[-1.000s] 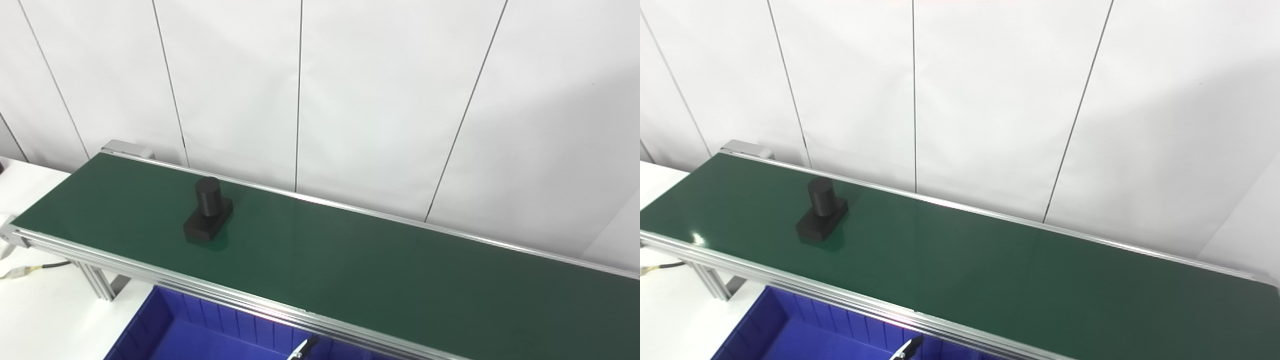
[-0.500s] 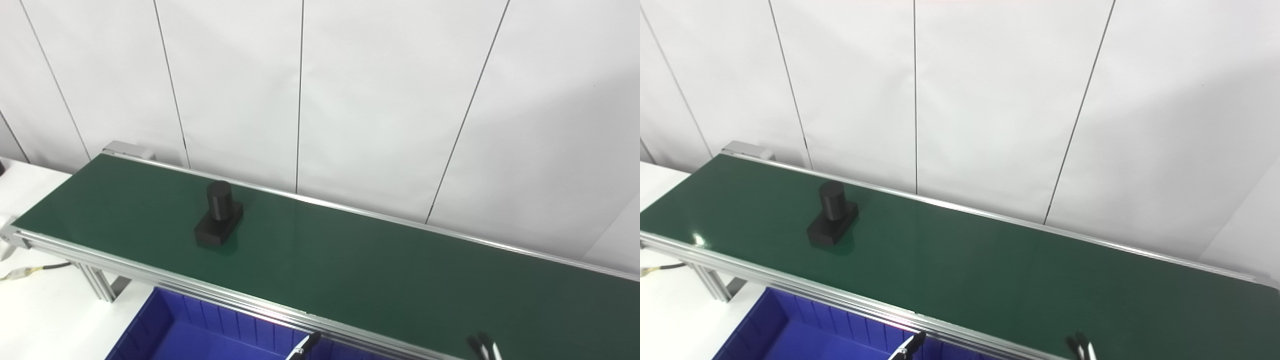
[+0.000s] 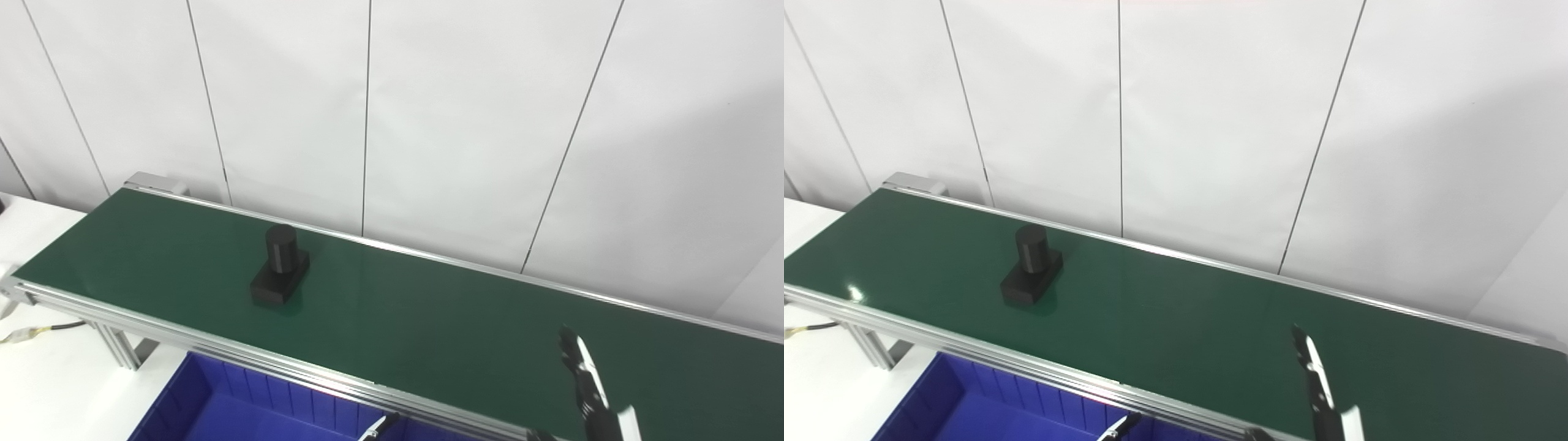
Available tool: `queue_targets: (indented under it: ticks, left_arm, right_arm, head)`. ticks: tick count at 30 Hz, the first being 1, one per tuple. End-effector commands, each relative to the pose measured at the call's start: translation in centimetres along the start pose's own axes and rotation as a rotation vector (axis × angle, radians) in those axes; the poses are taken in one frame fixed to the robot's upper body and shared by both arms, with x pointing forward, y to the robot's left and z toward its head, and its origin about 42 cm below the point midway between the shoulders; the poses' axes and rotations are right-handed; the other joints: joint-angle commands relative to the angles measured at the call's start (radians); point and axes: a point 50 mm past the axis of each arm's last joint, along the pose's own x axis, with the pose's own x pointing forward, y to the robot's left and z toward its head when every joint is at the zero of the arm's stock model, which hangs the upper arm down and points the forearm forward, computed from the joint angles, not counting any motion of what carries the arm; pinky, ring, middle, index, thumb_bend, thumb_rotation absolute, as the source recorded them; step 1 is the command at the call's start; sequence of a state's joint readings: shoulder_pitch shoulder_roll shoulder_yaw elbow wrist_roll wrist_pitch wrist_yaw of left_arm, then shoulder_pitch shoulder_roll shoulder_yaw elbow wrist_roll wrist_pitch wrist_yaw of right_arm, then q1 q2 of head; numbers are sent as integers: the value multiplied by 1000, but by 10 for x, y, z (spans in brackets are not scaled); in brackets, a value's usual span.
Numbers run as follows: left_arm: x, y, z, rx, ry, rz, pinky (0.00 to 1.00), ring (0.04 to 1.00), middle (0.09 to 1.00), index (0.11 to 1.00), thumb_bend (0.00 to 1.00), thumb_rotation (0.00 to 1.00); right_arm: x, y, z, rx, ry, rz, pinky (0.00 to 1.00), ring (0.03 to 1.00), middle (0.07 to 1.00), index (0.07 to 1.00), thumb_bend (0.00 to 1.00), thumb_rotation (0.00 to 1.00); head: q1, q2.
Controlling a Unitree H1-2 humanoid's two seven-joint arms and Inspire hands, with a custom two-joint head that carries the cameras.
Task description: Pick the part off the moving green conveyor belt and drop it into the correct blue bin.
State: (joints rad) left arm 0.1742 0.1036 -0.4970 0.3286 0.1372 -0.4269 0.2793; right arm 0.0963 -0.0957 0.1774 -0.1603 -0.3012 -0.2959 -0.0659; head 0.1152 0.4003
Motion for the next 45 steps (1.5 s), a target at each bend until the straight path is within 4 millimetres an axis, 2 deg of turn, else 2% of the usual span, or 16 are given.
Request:
queue_targets:
  ticks: [1,8,14,17,19,22,24,29,35,38,45]
  left_arm:
    - [8,6,8,12,-73,11,969,972,959,922,798,914]
    - [8,10,8,-11,-67,7,977,985,974,942,796,891]
    - [9,16,6,5,-66,1,969,981,974,955,806,928]
    - [8,19,6,2,-65,-10,995,997,984,968,826,935]
    - [9,21,7,11,-70,-15,998,999,986,972,850,954]
    - [10,22,8,11,-73,-11,1000,1000,983,971,889,984]
    - [10,22,9,2,-75,-12,1000,997,981,971,895,988]
    - [10,22,11,9,-87,-13,1000,1000,984,968,868,999]
    - [8,22,15,-4,-98,-8,1000,1000,990,973,815,1000]
    - [7,22,17,-24,-98,-7,1000,1000,990,974,828,1000]
    - [3,22,21,-70,-104,-11,1000,1000,999,974,825,1000]
  right_arm:
    - [17,-4,9,-27,-42,16,893,938,936,957,819,802]
    - [43,0,9,-46,-34,69,827,903,934,946,806,747]
    - [67,8,12,-47,0,91,839,912,938,952,808,715]
    - [80,12,13,-51,14,104,842,923,954,966,806,700]
    - [93,16,13,-65,32,113,845,927,960,969,810,702]
    - [107,19,13,-89,50,111,833,922,964,970,823,718]
    - [118,24,9,-96,62,104,833,915,956,966,813,706]
    - [139,37,7,-124,88,100,817,909,957,966,816,689]
    - [176,50,10,-166,102,135,829,916,942,958,839,669]
    - [194,56,11,-176,121,156,787,898,942,961,864,663]
    - [220,66,19,-233,160,181,734,880,952,970,901,681]
  head:
    - [-14,1]
    - [-87,11]
    - [-167,29]
    - [-192,35]
    - [-219,54]
    - [-226,59]
    - [-236,76]
    - [-251,111]
    - [-280,142]
    - [-294,150]
    - [-329,166]
